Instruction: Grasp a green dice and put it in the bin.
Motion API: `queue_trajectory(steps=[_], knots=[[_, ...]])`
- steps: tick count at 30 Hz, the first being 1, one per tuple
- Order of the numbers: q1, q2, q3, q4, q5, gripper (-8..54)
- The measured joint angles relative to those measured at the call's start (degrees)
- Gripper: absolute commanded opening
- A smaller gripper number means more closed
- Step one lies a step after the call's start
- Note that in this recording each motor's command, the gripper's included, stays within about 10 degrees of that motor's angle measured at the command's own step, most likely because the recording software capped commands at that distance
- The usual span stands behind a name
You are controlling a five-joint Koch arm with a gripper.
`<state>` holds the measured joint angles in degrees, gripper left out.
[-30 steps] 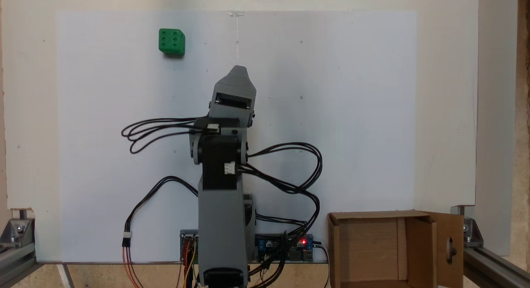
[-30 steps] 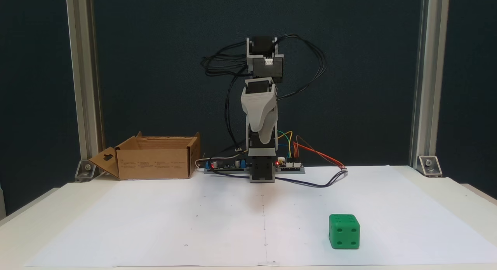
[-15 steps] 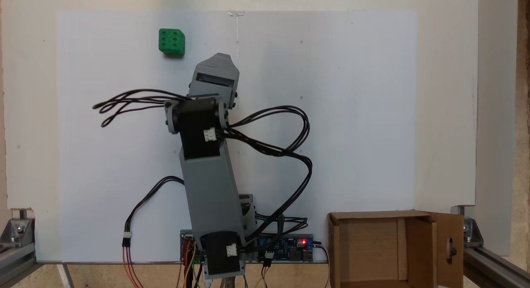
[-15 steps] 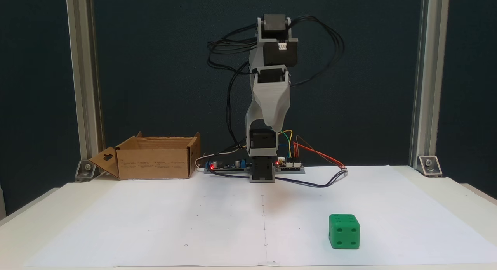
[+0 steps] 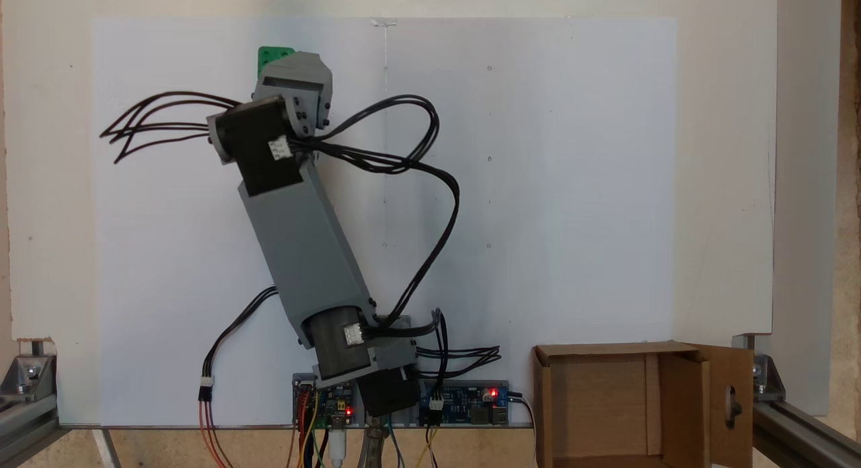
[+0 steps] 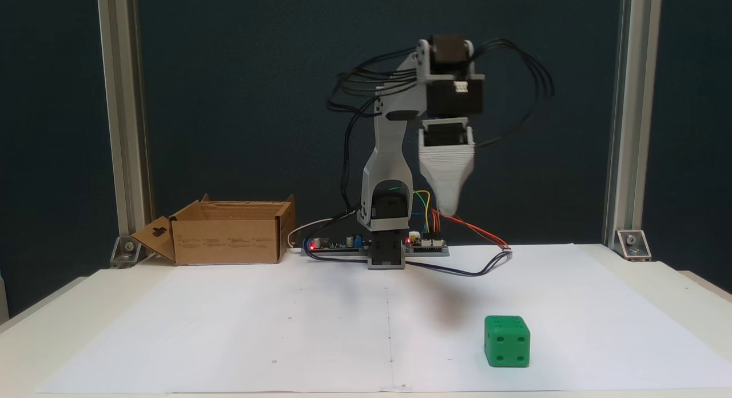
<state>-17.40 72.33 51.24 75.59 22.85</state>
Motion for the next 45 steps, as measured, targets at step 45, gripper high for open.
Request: queue_trajectory(steps=[45], knots=[[-4.92,-29.36,-34.01,7.73,5.19,42.7]])
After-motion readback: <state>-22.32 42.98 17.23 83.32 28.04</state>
